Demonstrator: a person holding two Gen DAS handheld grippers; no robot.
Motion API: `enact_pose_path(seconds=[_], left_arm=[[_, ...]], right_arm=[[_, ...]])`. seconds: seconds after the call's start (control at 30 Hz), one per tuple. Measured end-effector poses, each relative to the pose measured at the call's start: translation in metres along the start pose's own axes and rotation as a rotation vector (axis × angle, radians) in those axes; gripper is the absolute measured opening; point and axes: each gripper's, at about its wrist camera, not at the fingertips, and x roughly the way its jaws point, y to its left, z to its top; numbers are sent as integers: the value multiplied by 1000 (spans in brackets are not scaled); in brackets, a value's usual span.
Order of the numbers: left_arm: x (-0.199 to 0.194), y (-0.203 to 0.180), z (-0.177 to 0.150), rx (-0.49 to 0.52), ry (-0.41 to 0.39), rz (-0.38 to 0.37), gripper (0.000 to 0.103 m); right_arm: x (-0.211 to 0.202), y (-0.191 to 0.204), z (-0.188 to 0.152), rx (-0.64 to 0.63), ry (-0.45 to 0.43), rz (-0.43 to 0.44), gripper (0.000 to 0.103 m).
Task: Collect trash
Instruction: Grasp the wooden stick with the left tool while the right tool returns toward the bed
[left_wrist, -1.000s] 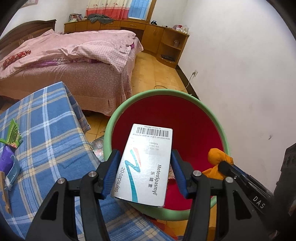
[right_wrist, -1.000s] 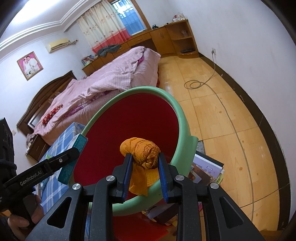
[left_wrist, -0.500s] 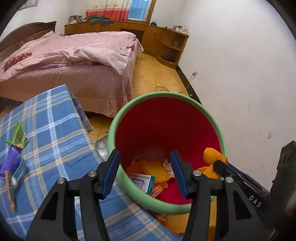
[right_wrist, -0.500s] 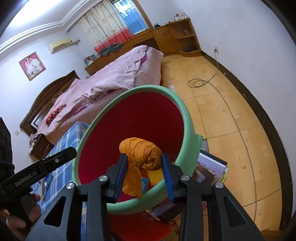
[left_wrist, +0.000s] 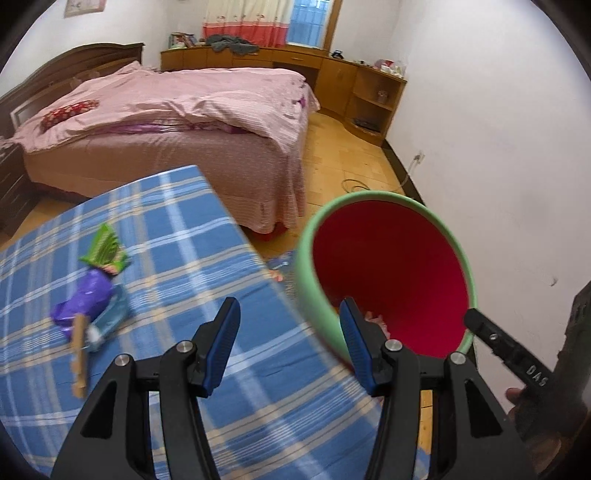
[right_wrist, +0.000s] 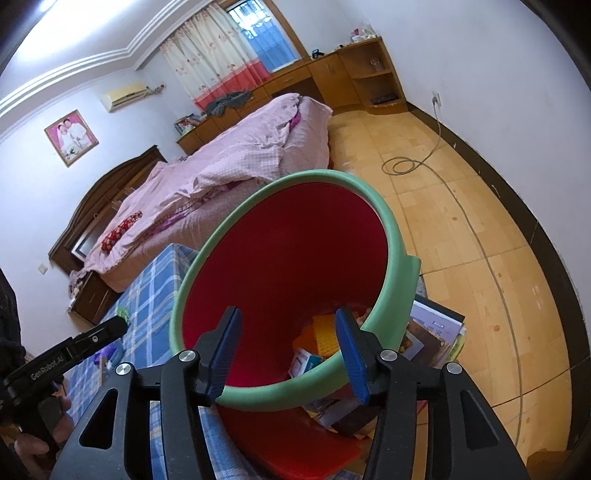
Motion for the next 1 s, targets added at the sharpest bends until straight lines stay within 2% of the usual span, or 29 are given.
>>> enact_pose_path(seconds=[0.07, 0.57, 0.93, 1.0], left_arm=[[-6, 10, -2, -9, -2, 18, 56], [-40, 95, -28, -85, 7, 172, 56], [-24, 139, -43, -112, 77, 258, 56], [-20, 143, -45, -112, 85, 262, 50]], right_arm=[[-4, 2, 0, 2, -5, 9, 62], [-13, 20, -20, -7, 14, 35, 63], [-4, 26, -28, -12, 48, 21, 63], [-3, 26, -29, -11, 49, 16, 63]])
